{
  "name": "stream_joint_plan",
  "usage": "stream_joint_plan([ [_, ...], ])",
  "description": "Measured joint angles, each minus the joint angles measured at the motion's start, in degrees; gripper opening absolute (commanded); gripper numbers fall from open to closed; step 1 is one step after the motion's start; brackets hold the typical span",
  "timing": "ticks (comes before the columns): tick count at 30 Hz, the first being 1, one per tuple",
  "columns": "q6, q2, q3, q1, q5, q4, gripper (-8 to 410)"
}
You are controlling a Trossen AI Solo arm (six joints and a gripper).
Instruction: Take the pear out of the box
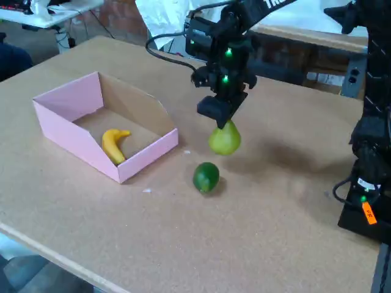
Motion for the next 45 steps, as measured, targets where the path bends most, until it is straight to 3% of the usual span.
stream_joint_plan([
  [28, -0.1, 0.0, -6.8, -1.1, -1.0, 8.5, 29],
  [45, -0.1, 0.0, -8.3, -1.1, -1.1, 9.7, 29],
])
